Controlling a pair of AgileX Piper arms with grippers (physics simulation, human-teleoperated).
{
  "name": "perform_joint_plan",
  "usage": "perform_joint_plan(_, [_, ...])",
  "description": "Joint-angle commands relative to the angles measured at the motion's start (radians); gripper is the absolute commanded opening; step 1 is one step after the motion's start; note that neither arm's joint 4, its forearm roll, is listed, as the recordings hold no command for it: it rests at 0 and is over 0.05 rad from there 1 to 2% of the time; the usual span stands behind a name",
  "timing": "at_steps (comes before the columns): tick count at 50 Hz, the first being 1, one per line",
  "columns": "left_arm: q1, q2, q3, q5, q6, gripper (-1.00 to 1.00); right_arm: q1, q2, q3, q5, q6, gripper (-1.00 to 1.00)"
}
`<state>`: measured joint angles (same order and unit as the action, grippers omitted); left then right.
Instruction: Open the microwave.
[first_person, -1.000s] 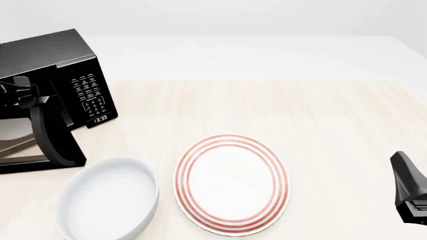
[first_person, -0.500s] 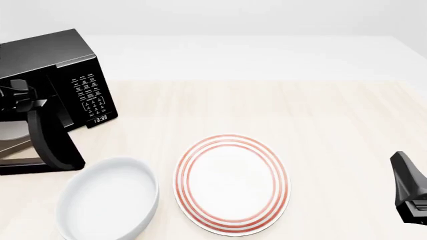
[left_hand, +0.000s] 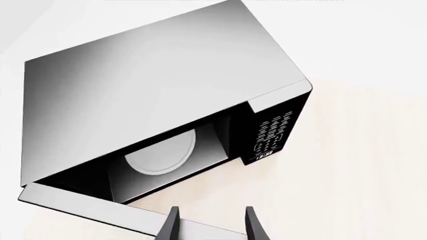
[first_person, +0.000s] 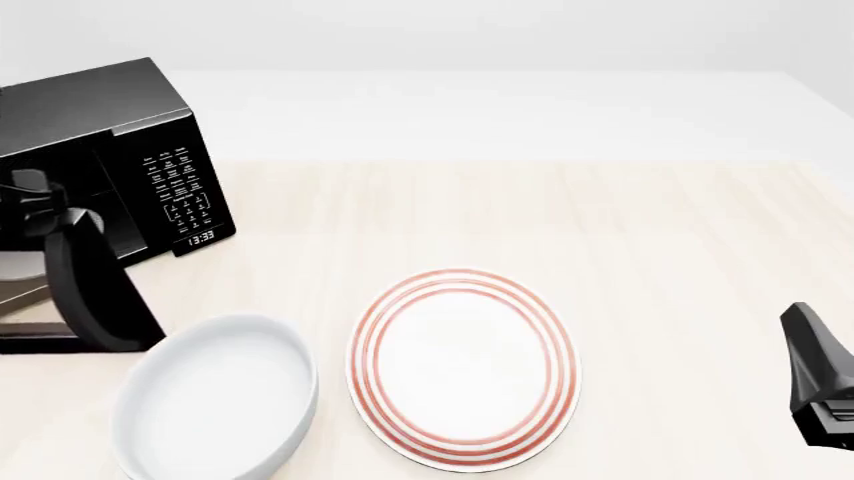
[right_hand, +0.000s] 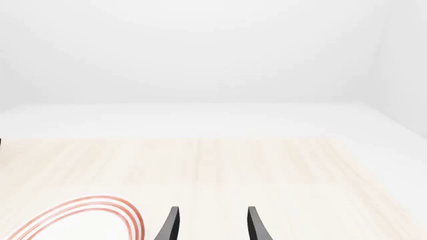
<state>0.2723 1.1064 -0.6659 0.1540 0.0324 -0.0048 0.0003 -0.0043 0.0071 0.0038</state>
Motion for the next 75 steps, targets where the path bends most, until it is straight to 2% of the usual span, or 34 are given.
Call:
perform_joint_plan(1, [-0.004,-0.030,0.057,0.005,0.006,1.00,0.000,0.000,0.000,0.000,0.000,1.00])
perform_joint_plan(37, [0.032,-0.189,0.161,0.047,-0.012,1.00,0.000,0.000,0.000,0.000,0.000,1.00])
perform_joint_plan(75, [0.069,-0.261,0.219,0.078,-0.027,1.00,0.000,0.000,0.000,0.000,0.000,1.00])
